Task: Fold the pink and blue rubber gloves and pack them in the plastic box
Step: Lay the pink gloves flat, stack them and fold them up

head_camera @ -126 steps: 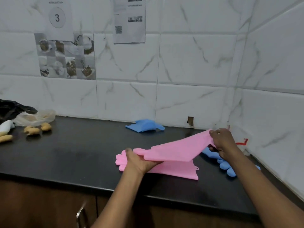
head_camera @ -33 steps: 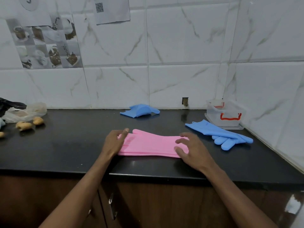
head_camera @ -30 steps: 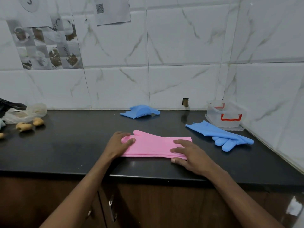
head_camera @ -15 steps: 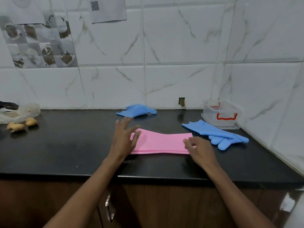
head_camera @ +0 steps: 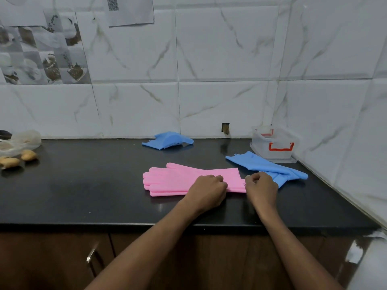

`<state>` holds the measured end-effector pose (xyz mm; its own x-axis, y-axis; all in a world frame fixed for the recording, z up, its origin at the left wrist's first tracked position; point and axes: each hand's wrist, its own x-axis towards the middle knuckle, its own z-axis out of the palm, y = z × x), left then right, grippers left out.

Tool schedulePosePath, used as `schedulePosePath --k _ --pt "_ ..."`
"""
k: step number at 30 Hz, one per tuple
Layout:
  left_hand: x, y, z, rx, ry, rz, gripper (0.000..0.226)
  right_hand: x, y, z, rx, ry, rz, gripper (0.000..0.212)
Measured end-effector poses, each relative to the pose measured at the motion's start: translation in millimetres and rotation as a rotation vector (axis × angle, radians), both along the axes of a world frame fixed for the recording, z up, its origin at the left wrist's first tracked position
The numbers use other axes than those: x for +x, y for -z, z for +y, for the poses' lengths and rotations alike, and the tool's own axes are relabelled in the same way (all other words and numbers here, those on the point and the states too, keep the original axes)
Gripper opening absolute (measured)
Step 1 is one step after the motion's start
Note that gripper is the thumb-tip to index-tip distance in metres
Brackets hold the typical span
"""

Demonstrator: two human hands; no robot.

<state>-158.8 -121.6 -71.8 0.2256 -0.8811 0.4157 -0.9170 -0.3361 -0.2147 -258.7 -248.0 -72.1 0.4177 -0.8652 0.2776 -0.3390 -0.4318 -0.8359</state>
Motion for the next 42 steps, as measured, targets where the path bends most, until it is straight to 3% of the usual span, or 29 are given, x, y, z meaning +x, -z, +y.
schedulePosePath --k 3,5,8,11,13,16,18,21,23,25,27,29,31,33,35,37,40,42 --pt "-2 0 -6 -0.153 -0.156 0.149 0.024 -6 -1 3 0.196 0.016 -0.152 0.028" --pt "1 1 -4 -0.249 -0.223 0.215 0.023 -6 -1 7 0.460 -0.036 -0.253 0.039" --pt "0 3 4 -0.184 -0.070 0.129 0.027 0 -10 12 0.796 -0.184 -0.339 0.047" --pt "-1 4 13 -0.065 0.113 0.106 0.035 5 -25 9 0.833 -0.235 -0.297 0.044" --pt "5 6 19 -0.159 0.116 0.271 0.035 7 -27 9 0.784 -0.258 -0.154 0.040" --pt "21 1 27 -0.322 -0.067 0.472 0.027 13 -21 12 0.651 -0.216 -0.014 0.030" --pt "31 -8 29 -0.207 -0.121 0.556 0.026 18 -18 19 0.518 -0.139 0.039 0.031" --pt "36 -17 25 -0.005 -0.037 0.694 0.034 24 -18 32 0.229 -0.050 0.172 0.043" --pt "43 -20 22 -0.087 -0.038 0.899 0.037 29 -17 40 -0.001 -0.026 0.221 0.047" --pt "56 -26 20 -0.331 -0.089 1.279 0.027 34 -17 49 -0.185 -0.049 0.174 0.045" --pt "71 -34 18 -0.475 -0.168 1.691 0.059 41 -13 59 -0.372 -0.139 0.144 0.044" --pt "85 -41 17 -0.442 -0.212 1.868 0.089 47 -6 70 -0.569 -0.225 0.198 0.044" --pt "91 -46 15 -0.361 -0.249 1.875 0.092 50 4 79 -0.689 -0.298 0.226 0.049" --pt "93 -46 10 -0.329 -0.346 1.738 0.083 51 9 82 -0.697 -0.341 0.243 0.053" --pt "94 -42 4 -0.334 -0.454 1.580 0.046 48 10 79 -0.641 -0.330 0.261 0.054" --pt "95 -37 2 -0.364 -0.490 1.552 0.019 40 11 76 -0.587 -0.301 0.264 0.048" --pt "98 -35 2 -0.394 -0.490 1.543 0.024 32 12 74 -0.536 -0.352 0.219 0.038" --pt "99 -34 -1 -0.400 -0.467 1.431 0.018 31 11 75 -0.557 -0.416 0.234 0.037"
